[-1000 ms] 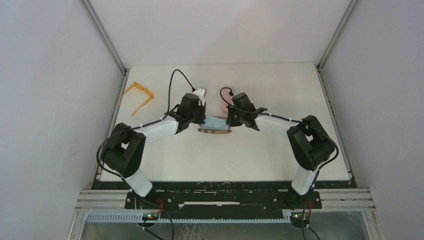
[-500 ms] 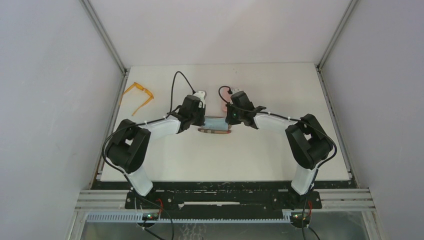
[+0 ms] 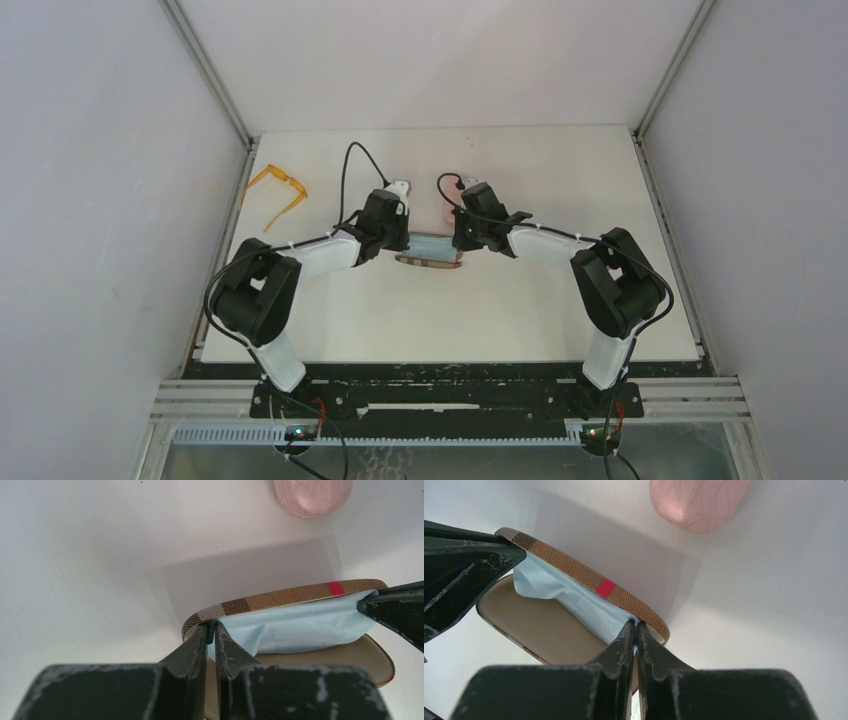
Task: Organize the sunglasses
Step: Place the glasses cleaning cloth in the sunglasses case.
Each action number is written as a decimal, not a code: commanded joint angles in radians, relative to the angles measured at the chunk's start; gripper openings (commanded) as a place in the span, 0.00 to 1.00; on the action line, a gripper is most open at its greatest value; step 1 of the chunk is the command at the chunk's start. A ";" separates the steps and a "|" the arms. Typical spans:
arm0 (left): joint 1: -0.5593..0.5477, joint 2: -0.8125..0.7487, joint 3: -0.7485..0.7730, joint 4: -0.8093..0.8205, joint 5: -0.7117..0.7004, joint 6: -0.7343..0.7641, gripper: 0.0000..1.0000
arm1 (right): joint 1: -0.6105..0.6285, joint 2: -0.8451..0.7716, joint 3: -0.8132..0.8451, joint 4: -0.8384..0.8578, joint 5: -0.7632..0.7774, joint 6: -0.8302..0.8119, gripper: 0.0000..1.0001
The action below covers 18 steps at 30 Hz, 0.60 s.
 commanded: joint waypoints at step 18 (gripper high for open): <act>0.008 -0.125 0.024 0.024 0.008 -0.020 0.37 | -0.003 -0.160 -0.023 -0.028 0.081 -0.056 0.30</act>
